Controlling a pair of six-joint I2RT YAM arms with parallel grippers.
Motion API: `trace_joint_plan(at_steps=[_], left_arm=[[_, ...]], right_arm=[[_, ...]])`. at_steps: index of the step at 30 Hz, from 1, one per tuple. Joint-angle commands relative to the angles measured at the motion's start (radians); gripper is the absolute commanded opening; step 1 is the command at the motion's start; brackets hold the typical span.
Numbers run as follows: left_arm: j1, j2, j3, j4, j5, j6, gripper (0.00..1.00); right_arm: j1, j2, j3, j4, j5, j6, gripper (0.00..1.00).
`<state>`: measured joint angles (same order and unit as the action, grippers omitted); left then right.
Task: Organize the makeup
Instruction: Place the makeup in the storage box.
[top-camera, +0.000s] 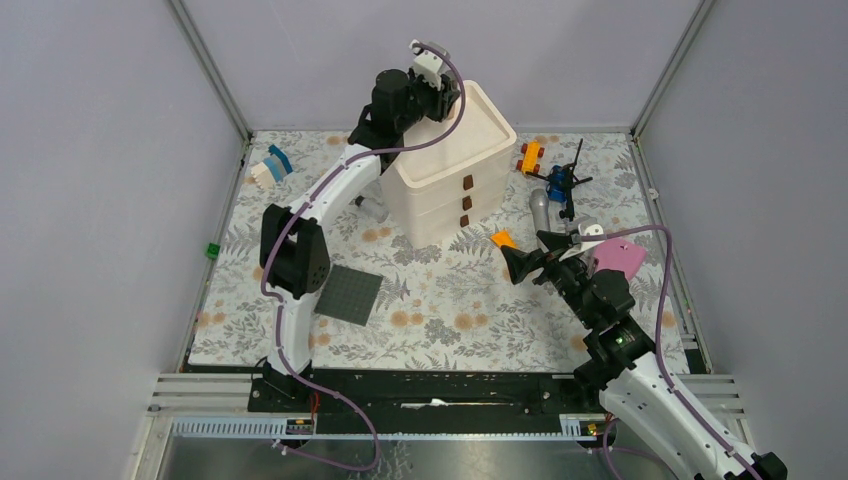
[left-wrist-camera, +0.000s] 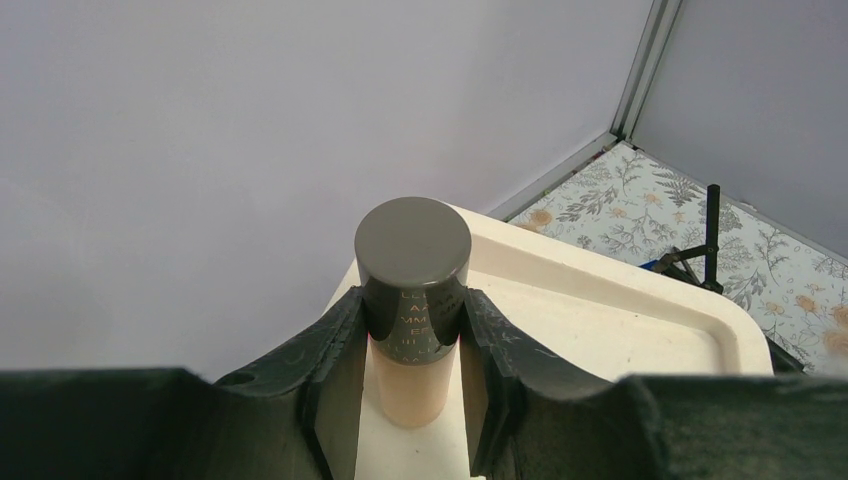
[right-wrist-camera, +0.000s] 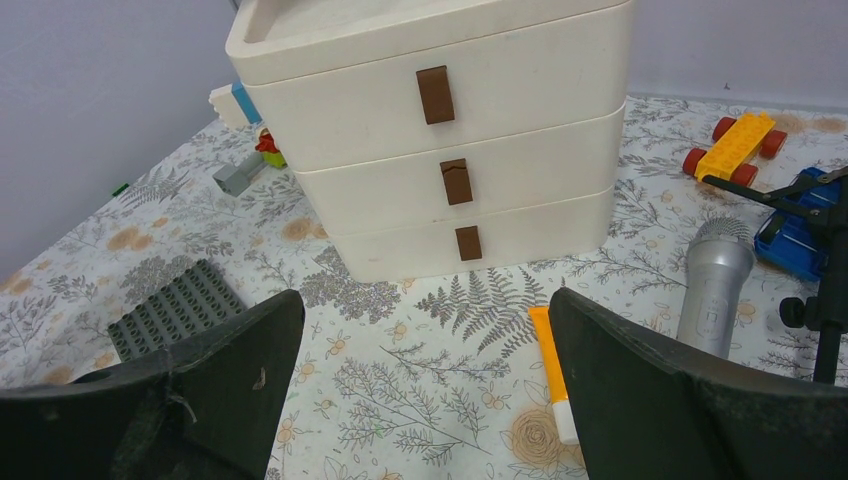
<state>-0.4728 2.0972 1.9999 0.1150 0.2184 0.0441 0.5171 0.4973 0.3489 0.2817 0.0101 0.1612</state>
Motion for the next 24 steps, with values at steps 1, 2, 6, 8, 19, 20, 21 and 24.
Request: trace_joint_plan(at_steps=[1,2,6,8,19,20,21,24], left_arm=[[0.009,-0.012,-0.005,0.091,-0.003,-0.007,0.14],[0.010,-0.014,-0.008,0.091,-0.001,-0.007,0.20],[0.010,-0.021,-0.024,0.100,0.011,-0.007,0.39],[0.010,-0.023,-0.021,0.098,0.012,-0.010,0.41],[0.014,-0.037,-0.019,0.075,0.001,-0.016,0.67],[0.014,-0.040,-0.022,0.075,0.003,-0.018,0.69],[0.016,-0.040,-0.023,0.075,0.004,-0.017,0.71],[0.016,-0.043,-0.021,0.070,0.003,-0.018,0.77]], right_arm=[[0.004,-0.005,-0.006,0.045,0.009,-0.015,1.00],[0.004,-0.005,-0.005,0.045,0.008,-0.014,1.00],[0.004,-0.004,-0.008,0.045,0.008,-0.017,1.00],[0.004,-0.005,-0.008,0.045,0.008,-0.018,1.00],[0.004,-0.009,-0.012,0.044,-0.001,-0.016,1.00],[0.004,-0.009,-0.014,0.044,-0.001,-0.017,0.99],[0.004,-0.009,-0.015,0.045,-0.001,-0.018,1.00],[0.004,-0.008,-0.014,0.045,-0.003,-0.018,1.00]])
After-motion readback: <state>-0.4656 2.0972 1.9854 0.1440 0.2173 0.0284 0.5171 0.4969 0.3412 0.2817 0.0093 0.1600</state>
